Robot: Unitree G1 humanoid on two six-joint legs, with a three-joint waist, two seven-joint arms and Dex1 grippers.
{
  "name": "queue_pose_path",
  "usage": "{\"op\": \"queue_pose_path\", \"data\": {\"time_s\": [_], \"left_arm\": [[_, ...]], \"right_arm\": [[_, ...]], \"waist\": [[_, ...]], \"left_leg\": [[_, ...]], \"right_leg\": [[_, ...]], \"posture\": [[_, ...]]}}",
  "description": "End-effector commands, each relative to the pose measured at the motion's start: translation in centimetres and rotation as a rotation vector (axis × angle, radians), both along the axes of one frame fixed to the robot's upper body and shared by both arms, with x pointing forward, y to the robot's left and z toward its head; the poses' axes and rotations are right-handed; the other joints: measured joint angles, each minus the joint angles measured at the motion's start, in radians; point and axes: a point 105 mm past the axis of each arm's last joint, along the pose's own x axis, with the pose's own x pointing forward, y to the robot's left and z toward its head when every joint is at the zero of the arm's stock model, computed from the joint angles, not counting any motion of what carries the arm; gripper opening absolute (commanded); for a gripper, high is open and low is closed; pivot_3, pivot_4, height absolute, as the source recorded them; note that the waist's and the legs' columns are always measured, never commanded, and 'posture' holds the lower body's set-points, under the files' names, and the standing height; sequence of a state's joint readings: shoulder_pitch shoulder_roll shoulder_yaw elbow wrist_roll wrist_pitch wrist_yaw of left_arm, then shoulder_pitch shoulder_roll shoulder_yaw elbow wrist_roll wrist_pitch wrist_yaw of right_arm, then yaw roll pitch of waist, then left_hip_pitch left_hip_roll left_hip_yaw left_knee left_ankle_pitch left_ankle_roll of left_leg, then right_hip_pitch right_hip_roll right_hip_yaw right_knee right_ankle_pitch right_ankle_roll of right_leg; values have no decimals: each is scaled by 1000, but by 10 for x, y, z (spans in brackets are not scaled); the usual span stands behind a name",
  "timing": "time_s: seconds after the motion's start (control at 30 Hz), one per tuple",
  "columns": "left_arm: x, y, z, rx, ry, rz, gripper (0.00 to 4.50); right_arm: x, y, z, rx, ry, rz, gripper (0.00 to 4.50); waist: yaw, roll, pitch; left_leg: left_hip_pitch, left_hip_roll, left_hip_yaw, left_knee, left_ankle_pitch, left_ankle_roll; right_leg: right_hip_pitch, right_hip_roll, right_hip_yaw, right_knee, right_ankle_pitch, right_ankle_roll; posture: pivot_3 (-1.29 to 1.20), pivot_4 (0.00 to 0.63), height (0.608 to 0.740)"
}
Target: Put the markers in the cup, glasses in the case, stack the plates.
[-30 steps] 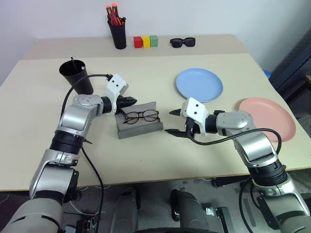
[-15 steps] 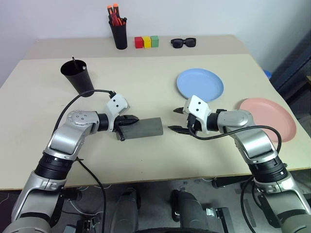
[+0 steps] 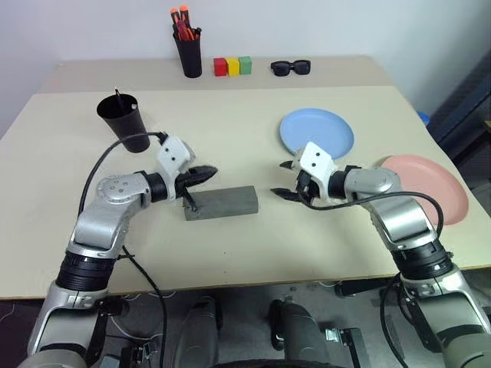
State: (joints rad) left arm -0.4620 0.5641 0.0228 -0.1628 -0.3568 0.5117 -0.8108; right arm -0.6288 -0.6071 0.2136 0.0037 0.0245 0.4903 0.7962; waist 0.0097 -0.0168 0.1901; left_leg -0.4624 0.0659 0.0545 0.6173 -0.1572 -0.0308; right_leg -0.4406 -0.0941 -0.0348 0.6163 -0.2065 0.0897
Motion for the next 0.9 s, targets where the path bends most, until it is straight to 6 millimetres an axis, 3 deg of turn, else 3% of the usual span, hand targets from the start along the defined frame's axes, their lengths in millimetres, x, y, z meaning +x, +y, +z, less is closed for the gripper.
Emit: {"op": "queue_pose_path", "data": {"time_s": [0.03,0.13,0.3,0.4,0.57,0.73,0.9], "left_arm": [[-26,-6,21,-58,-82,-102,33],[-43,-10,12,-59,-40,-160,33],[-60,-17,3,-59,-12,-193,33],[-60,-18,1,-61,-9,-176,0],[-62,-21,-2,-61,-5,-167,0],[-61,-23,0,-79,-17,-163,0],[-58,-27,2,-76,-26,-177,0]], "right_arm": [[29,-35,16,-129,-154,-164,3420],[45,-54,10,-236,-202,-221,3420],[61,-67,-5,-313,-211,-234,3420],[65,-67,-6,-316,-216,-220,2554],[66,-63,-4,-319,-250,-189,42],[61,-63,16,-299,-346,-175,42],[38,-85,52,-326,-405,-157,42]], "waist": [[-3,0,0],[-6,0,0],[-21,0,0],[-24,0,0],[-27,0,0],[-24,0,0],[-16,1,1]], "left_leg": [[0,0,0,0,0,0],[0,0,0,-2,0,0],[1,0,0,-1,0,0],[1,0,0,-1,0,0],[1,0,0,-1,0,0],[1,0,0,-1,0,0],[0,0,0,-1,0,0]], "right_leg": [[0,0,0,0,0,0],[0,0,0,-1,0,0],[0,0,0,0,0,0],[1,0,0,0,0,0],[1,0,1,0,0,0],[1,0,1,0,0,0],[1,0,1,0,0,0]], "posture": [[0,150,740],[0,150,740],[0,150,740],[0,150,740],[0,150,740],[0,150,740],[0,150,740]]}}
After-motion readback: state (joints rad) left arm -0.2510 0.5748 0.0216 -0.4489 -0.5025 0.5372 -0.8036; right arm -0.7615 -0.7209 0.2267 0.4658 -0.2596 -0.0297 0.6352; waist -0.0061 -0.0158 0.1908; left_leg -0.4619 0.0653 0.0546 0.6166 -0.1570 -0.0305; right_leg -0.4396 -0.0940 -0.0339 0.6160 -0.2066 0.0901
